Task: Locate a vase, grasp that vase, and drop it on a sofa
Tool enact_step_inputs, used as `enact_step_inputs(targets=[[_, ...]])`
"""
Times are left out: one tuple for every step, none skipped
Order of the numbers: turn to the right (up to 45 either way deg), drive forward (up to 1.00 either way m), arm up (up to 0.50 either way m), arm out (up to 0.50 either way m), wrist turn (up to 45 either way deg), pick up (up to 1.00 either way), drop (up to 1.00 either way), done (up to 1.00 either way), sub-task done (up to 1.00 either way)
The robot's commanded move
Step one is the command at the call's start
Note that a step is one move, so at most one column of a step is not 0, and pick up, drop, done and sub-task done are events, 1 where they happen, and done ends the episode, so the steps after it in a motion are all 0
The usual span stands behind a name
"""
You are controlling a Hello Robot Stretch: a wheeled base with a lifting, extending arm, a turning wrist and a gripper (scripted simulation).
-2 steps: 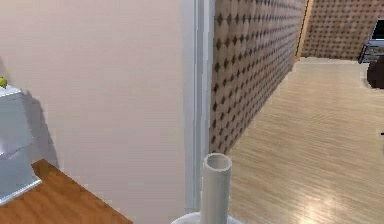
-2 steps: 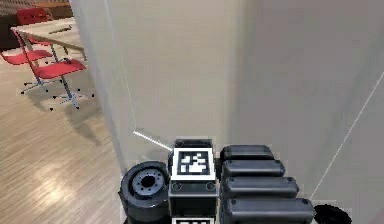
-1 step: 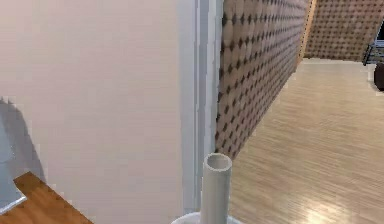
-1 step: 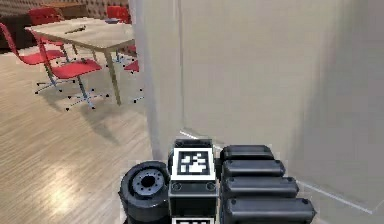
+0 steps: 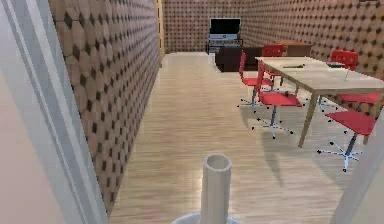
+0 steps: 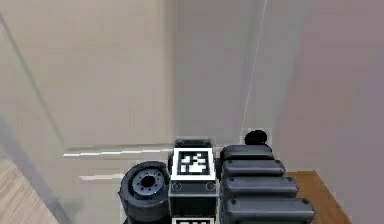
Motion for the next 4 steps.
enact_step_inputs(targets=[[0.0, 1.0, 0.0, 0.0, 0.0, 0.0, 0.0, 0.0, 0.0], [3.0, 0.0, 0.0, 0.0, 0.0, 0.0, 0.0, 0.0, 0.0], [0.0, 1.0, 0.0, 0.0, 0.0, 0.0, 0.0, 0.0, 0.0], [0.0, 1.0, 0.0, 0.0, 0.0, 0.0, 0.0, 0.0, 0.0]])
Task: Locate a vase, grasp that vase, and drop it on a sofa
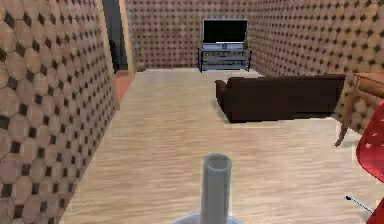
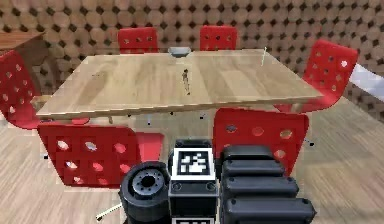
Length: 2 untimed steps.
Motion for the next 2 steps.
enact_step_inputs(targets=[[0.0, 1.0, 0.0, 0.0, 0.0, 0.0, 0.0, 0.0, 0.0], [0.0, 1.0, 0.0, 0.0, 0.0, 0.0, 0.0, 0.0, 0.0]])
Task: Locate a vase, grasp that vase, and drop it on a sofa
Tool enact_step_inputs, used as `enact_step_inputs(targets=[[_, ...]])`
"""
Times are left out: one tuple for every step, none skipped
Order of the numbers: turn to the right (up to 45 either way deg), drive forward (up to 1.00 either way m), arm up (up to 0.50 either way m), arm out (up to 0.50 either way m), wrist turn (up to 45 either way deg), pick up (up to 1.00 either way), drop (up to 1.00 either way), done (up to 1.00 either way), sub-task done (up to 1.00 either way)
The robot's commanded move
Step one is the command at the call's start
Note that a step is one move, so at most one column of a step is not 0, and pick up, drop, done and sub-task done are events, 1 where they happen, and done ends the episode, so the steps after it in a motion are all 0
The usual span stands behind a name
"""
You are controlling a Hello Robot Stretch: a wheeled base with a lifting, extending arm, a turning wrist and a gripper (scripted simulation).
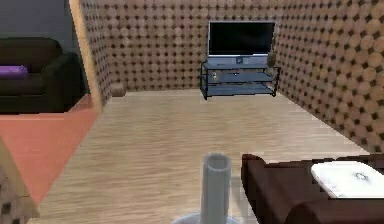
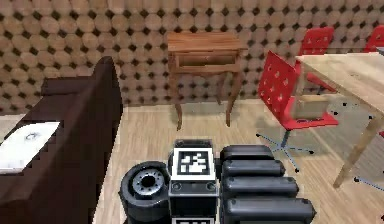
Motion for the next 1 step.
enact_step_inputs(targets=[[0.0, 1.0, 0.0, 0.0, 0.0, 0.0, 0.0, 0.0, 0.0]])
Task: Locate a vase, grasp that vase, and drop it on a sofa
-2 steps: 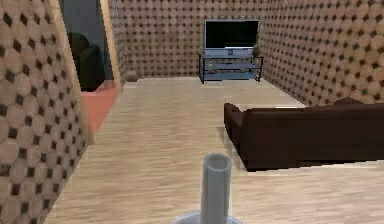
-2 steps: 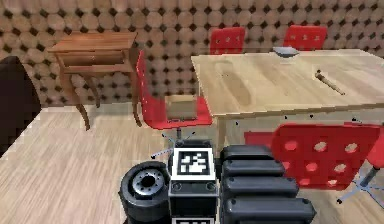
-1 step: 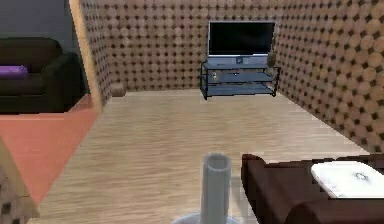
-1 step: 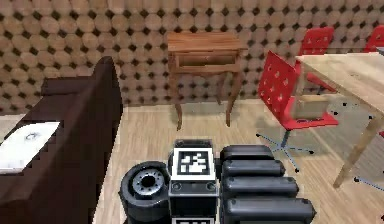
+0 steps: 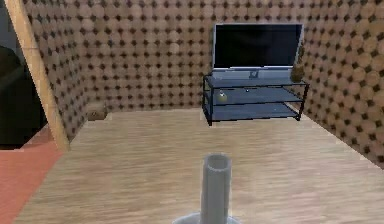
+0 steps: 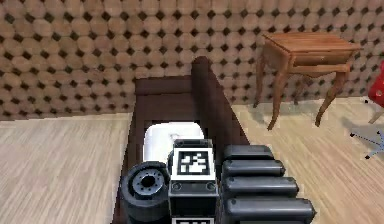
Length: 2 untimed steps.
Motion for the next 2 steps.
enact_step_inputs(targets=[[0.0, 0.45, 0.0, 0.0, 0.0, 0.0, 0.0, 0.0, 0.0], [33.0, 0.0, 0.0, 0.0, 0.0, 0.0, 0.0, 0.0, 0.0]])
